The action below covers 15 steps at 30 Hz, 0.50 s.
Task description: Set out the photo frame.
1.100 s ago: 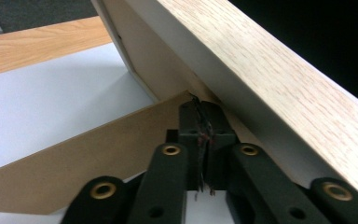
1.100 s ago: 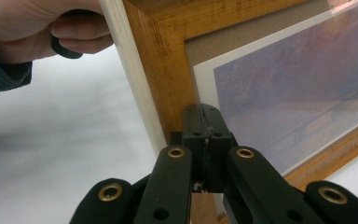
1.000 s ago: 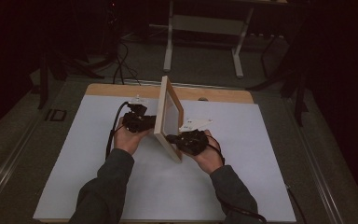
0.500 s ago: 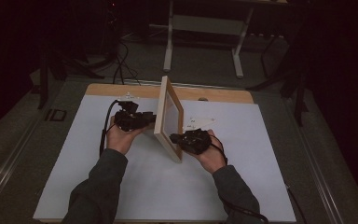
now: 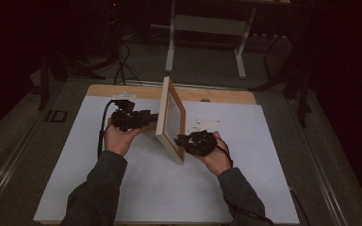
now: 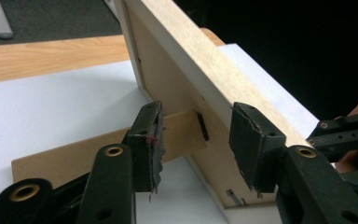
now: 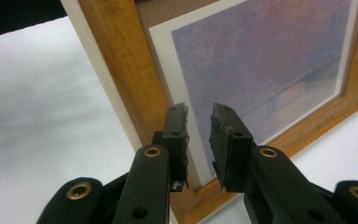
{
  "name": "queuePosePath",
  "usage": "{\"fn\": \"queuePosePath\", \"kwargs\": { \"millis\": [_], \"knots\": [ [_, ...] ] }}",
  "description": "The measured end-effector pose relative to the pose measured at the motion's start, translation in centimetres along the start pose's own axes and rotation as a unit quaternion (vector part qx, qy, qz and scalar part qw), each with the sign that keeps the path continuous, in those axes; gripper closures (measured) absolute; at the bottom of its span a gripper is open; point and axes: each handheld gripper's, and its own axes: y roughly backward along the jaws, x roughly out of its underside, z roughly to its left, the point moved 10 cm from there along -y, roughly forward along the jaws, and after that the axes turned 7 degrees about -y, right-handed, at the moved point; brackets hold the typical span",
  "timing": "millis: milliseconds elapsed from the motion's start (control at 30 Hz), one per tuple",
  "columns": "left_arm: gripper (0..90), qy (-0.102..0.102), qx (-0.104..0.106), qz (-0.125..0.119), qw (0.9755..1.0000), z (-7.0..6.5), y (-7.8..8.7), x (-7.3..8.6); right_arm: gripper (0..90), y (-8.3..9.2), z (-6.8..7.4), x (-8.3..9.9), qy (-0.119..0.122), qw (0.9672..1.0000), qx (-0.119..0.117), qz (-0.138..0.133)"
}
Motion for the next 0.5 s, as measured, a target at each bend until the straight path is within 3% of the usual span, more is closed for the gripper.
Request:
{"fn": "queuePosePath", "kwargs": {
  "millis": [500],
  "knots": [
    [48.9,0.007,0.005,-0.012,0.9999,-0.8,0.65,-1.0,75.1,-0.37,0.02,0.42,-0.004,1.0,0.002,0.004]
  ]
}}
